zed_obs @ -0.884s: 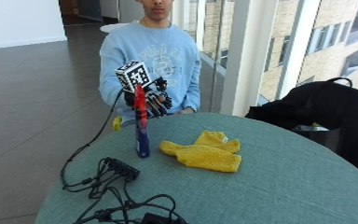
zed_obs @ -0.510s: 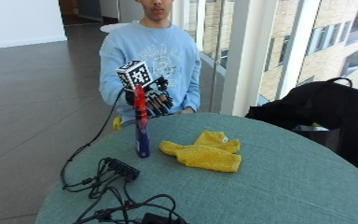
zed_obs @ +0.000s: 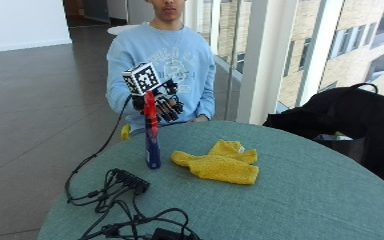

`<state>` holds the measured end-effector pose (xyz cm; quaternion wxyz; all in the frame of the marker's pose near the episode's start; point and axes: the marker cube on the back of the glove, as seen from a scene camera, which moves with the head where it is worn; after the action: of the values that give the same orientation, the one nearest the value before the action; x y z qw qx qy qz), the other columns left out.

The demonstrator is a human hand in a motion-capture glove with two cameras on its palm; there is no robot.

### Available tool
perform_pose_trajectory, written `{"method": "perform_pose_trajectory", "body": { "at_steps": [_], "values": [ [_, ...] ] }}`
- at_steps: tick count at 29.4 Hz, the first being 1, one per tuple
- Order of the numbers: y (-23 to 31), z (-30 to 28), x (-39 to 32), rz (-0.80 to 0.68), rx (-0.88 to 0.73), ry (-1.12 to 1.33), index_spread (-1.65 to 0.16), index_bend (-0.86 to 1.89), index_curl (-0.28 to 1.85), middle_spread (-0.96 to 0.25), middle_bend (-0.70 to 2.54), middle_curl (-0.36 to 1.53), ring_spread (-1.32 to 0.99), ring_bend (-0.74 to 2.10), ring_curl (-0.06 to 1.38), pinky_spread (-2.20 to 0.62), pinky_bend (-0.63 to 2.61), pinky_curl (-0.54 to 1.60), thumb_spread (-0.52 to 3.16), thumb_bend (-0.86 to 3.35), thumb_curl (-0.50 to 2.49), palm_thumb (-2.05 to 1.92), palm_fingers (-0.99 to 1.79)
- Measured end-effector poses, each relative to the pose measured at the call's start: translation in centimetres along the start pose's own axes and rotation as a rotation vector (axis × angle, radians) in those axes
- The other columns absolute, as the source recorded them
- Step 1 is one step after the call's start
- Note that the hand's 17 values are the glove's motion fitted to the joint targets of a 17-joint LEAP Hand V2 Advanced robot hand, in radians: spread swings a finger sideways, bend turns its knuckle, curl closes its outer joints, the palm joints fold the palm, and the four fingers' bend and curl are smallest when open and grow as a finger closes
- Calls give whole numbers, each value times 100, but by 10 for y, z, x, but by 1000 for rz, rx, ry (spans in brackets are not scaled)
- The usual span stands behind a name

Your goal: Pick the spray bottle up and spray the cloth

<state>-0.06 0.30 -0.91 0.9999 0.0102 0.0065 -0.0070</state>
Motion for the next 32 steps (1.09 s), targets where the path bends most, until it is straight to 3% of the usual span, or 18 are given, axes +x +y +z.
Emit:
{"method": "perform_pose_trajectory", "body": {
  "at_steps": [11,18,26,32],
  "values": [
    [32,-29,42,133,143,-65,-33,16,33,-8,32,34,-2,28,28,20,16,23,108,9,24,61,77],
    [36,-42,80,276,192,-292,-33,11,31,-8,31,36,-2,31,30,19,19,25,106,2,25,59,74],
    [-8,-30,100,372,248,-610,-35,3,24,-6,30,37,1,34,33,22,28,30,102,-3,25,55,58],
    [-44,-17,104,361,259,-725,-38,1,18,-4,25,37,2,38,34,23,41,35,100,-3,26,54,43]
  ]
}}
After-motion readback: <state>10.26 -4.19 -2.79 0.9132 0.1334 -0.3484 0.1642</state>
